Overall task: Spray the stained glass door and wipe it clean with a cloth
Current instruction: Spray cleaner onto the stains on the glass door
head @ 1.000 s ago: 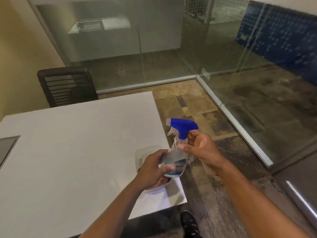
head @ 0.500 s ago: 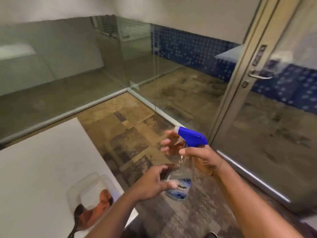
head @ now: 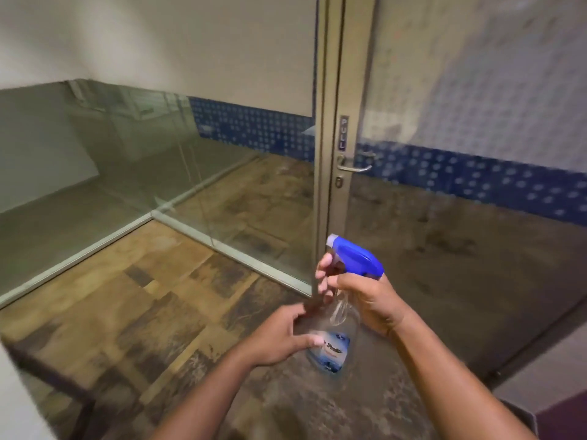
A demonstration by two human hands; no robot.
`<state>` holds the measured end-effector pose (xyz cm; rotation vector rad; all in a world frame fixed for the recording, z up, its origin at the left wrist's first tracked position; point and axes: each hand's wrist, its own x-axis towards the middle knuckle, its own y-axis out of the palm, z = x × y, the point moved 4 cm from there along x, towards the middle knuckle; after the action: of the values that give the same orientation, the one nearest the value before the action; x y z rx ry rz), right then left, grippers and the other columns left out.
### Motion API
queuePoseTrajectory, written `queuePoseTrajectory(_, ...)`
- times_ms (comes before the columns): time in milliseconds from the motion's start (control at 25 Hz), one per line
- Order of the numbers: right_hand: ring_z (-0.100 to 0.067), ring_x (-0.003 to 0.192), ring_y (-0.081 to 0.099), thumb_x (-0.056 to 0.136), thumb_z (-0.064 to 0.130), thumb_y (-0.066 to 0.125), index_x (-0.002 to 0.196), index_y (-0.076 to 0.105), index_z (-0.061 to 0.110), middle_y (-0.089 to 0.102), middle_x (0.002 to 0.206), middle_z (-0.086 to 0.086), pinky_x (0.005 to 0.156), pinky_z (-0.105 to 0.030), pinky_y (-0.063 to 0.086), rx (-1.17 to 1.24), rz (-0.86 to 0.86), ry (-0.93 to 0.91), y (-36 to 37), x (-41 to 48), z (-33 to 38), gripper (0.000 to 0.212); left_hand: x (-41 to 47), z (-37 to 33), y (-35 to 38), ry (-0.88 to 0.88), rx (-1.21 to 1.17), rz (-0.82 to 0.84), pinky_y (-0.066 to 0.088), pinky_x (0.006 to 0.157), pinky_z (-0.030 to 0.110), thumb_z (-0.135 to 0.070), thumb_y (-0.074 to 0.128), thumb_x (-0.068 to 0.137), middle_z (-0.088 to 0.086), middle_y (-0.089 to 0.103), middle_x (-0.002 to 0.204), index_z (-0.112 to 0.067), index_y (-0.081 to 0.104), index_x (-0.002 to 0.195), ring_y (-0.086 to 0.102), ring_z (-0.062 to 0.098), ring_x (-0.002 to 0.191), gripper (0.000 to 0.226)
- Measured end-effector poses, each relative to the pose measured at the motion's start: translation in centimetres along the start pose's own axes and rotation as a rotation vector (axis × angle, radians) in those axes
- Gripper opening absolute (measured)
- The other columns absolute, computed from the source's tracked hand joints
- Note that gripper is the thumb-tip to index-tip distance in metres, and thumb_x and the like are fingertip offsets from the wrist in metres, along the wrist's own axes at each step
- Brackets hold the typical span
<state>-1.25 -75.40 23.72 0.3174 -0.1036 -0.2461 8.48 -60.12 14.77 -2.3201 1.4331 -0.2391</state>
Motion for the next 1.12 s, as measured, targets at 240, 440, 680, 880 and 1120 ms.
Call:
queuePoseTrajectory(240,-0.022,0.073,0.068,0.080,0.003,0.067,0.102,0.078,0.016,0.076,0.098,-0.011,0.065,-0.032,0.052,-0.088,-0.284,-0.134,-11.0,2.5,5.1,0.028,14.5,-6.9,0.2,0.111,0.307,-0.121,0.034,0.134,0.041,-0.027,0.081,0.099,0.007,0.050,0.170,-0.012,0.044,0.166,0.046,0.017,0.158,0.078)
queuePoseTrajectory(440,-0.020,0.076,0.069,0.077,0.011,0.071,0.107,0.076,0.009,0.078,0.095,-0.007,0.063,-0.029,0.055,-0.192,-0.479,-0.204,-16.5,5.3,7.4,0.031,24.3,-11.6,0.1,0.267,0.560,-0.244,0.025,0.137,0.046,-0.046,0.070,0.104,0.005,0.040,0.176,-0.018,0.035,0.170,0.028,0.025,0.168,0.080)
queuePoseTrajectory(680,-0.024,0.068,0.063,0.081,0.014,0.072,0.096,0.074,0.016,0.074,0.081,-0.007,0.059,-0.036,0.054,-0.318,-0.683,-0.375,-21.0,9.3,9.7,0.016,37.1,-18.0,-1.7,0.523,0.780,-0.419,0.016,0.136,0.055,-0.058,0.060,0.105,0.007,0.032,0.180,-0.017,0.032,0.171,0.021,0.028,0.170,0.082)
queuePoseTrajectory(880,-0.030,0.068,0.065,0.082,0.022,0.072,0.090,0.074,0.030,0.074,0.087,-0.014,0.067,-0.050,0.059,-0.479,-0.877,-0.483,-24.1,14.2,16.4,0.012,47.3,-25.8,-6.4,0.743,0.837,-0.587,0.025,0.133,0.062,-0.057,0.060,0.103,0.017,0.039,0.175,-0.010,0.040,0.166,0.030,0.040,0.166,0.081)
queuePoseTrajectory(1120,-0.049,0.086,0.071,0.084,0.023,0.069,0.092,0.071,0.022,0.075,0.089,-0.013,0.075,-0.058,0.061,-0.595,-1.027,-0.602,-25.4,19.5,23.9,0.008,55.2,-35.0,-11.2,0.914,0.896,-0.732,0.024,0.133,0.062,-0.063,0.044,0.103,0.021,0.032,0.177,-0.008,0.036,0.167,0.026,0.043,0.168,0.085)
